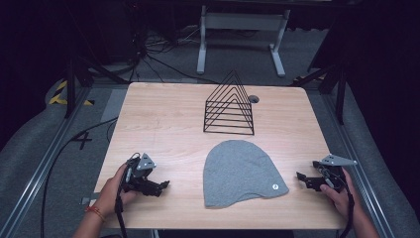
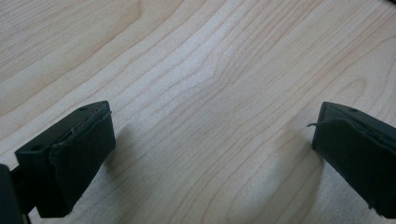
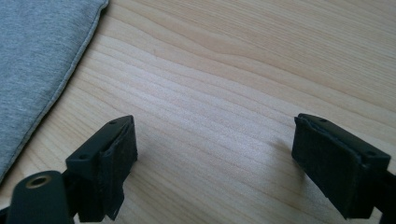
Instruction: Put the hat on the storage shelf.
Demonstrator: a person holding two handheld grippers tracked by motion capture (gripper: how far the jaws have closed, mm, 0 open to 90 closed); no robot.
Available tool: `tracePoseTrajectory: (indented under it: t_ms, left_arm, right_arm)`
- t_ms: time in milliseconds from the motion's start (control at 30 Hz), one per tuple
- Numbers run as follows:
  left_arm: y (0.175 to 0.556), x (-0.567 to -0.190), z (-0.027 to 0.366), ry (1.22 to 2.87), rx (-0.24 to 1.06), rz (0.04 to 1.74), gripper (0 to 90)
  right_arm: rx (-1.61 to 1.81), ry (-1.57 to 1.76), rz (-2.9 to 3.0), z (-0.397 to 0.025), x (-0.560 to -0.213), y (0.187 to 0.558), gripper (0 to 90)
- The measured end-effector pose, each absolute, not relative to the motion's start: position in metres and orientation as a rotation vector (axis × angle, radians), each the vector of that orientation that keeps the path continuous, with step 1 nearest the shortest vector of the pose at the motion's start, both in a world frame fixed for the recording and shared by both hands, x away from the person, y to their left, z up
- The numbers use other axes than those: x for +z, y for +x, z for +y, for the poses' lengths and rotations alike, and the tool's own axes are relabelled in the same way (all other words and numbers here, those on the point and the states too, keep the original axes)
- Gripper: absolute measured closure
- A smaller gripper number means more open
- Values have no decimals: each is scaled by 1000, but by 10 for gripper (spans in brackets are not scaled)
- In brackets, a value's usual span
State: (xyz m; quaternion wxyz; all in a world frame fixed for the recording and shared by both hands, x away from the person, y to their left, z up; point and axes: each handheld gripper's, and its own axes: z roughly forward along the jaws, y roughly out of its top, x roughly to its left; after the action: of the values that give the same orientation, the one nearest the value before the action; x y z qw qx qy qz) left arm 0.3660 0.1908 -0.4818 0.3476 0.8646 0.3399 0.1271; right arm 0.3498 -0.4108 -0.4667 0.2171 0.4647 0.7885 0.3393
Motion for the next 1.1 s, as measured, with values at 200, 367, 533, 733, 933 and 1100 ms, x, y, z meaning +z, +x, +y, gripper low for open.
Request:
tracePoseTrajectory:
  t_ms: [200, 367, 533, 733, 933, 1100]
  left_arm:
    - [368, -482, 191, 2250, 315, 862, 0]
    - [368, -481, 190, 2265, 311, 854, 0]
    - [368, -480, 188, 2271, 313, 865, 0]
    - [378, -475, 174, 2311, 289, 839, 71]
    - [386, -465, 145, 2280, 270, 743, 209]
    - [390, -455, 121, 2225, 256, 722, 250]
  right_arm:
    - [938, 1287, 2184, -411, -467, 350, 145]
    - [935, 1298, 2175, -410, -467, 349, 145]
    - [917, 1297, 2190, -414, -465, 349, 148]
    - [968, 1289, 2177, -421, -458, 351, 315]
    - [1073, 1184, 2173, -409, -424, 357, 380]
    - [1034, 1060, 2272, -378, -411, 370, 432]
